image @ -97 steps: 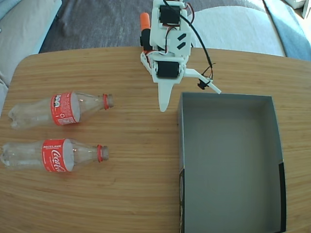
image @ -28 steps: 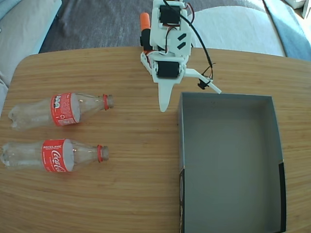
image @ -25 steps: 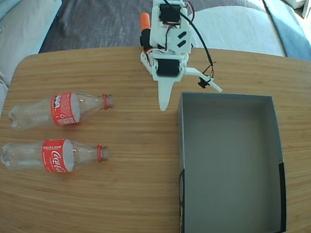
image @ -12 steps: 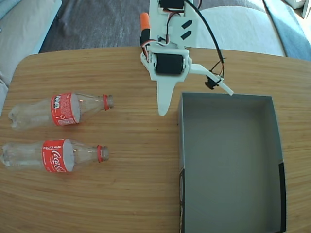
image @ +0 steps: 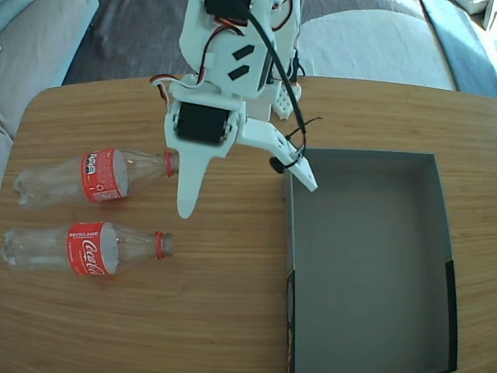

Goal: Grasp the bottles and put them in the box.

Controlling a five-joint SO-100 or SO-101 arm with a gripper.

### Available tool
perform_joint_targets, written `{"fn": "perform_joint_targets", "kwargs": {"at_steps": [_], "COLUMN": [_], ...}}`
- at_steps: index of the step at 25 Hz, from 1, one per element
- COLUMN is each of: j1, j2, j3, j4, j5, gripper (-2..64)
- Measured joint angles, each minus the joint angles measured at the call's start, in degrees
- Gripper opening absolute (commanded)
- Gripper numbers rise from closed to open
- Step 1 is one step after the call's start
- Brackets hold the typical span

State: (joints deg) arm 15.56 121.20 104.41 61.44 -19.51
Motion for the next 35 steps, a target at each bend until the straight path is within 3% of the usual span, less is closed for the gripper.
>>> {"fn": "perform_joint_targets", "kwargs": {"at_steps": [3,11,14,18,24,29,32,35], "j1": [3.69,9.76,9.93,9.76,9.93,9.84,9.93,10.46], "j2": [0.0,-0.88,-0.97,-1.05,-1.05,-2.99,-9.05,-13.89], "j3": [-0.09,-0.79,-2.9,-3.87,-3.87,-4.31,-8.26,-13.18], "j4": [1.93,13.45,15.91,20.21,23.64,23.91,25.84,26.1], "j5": [-6.59,-29.0,-31.82,-32.08,-31.11,-24.08,-18.72,-14.94], "gripper": [14.3,14.7,14.8,15.9,35.9,38.5,43.9,44.6]}}
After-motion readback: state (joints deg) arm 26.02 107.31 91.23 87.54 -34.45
